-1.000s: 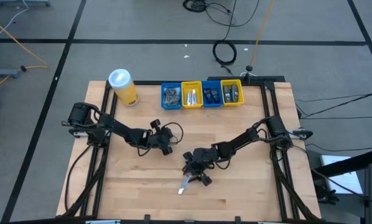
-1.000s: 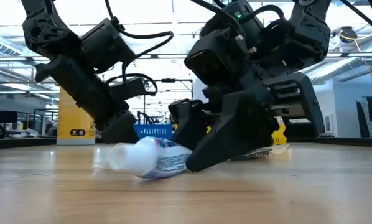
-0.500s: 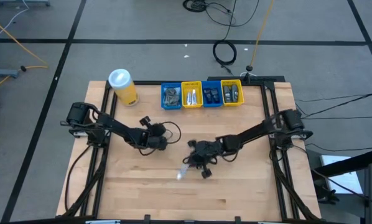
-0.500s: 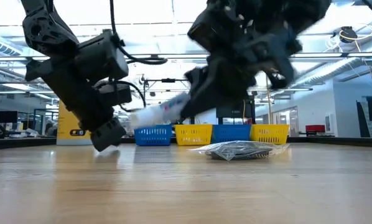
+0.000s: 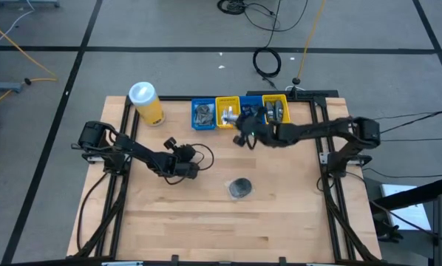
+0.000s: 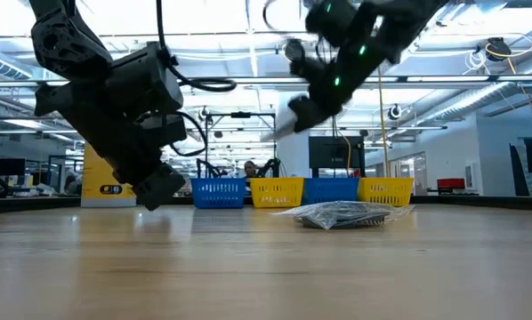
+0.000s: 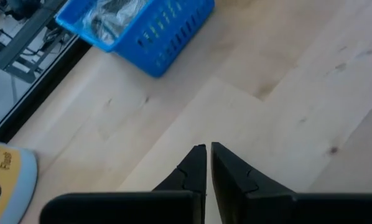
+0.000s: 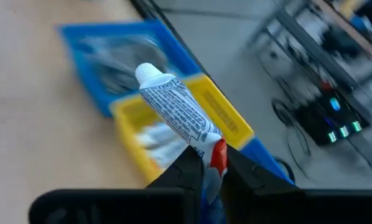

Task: Pick & Place Travel size toiletries
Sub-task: Put the white toothpaste into the left yellow bin

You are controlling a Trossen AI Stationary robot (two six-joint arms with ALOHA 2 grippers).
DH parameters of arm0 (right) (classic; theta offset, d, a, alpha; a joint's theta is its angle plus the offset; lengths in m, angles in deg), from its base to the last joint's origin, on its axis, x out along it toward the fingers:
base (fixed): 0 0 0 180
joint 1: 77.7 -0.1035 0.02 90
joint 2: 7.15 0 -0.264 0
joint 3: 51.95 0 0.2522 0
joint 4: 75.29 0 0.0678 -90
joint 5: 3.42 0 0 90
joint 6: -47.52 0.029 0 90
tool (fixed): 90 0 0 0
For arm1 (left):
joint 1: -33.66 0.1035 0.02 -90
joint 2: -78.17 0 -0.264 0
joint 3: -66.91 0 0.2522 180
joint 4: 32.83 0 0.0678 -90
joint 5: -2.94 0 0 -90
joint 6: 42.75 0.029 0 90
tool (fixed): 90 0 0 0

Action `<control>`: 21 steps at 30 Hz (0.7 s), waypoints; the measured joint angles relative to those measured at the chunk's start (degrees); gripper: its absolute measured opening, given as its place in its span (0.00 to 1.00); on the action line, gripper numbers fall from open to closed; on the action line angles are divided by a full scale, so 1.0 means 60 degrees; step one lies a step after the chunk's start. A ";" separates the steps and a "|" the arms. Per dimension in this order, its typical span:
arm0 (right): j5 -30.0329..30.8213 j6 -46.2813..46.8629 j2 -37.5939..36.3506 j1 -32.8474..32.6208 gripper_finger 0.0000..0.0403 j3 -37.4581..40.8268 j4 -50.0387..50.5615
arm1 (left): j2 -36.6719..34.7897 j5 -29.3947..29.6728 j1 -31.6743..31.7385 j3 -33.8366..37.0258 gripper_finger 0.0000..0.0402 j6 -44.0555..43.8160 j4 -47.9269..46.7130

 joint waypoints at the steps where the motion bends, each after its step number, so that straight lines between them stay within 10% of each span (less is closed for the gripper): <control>1: 0.0038 0.0087 0.0143 0.0248 0.06 0.0000 -0.0032 | 0.0000 0.0002 0.0000 0.0000 0.06 0.0078 0.0079; 21: -0.3288 -0.1843 0.1310 0.2396 0.07 -0.2112 0.2864 | 0.0000 -0.0033 0.0000 0.0000 0.06 0.0454 0.0883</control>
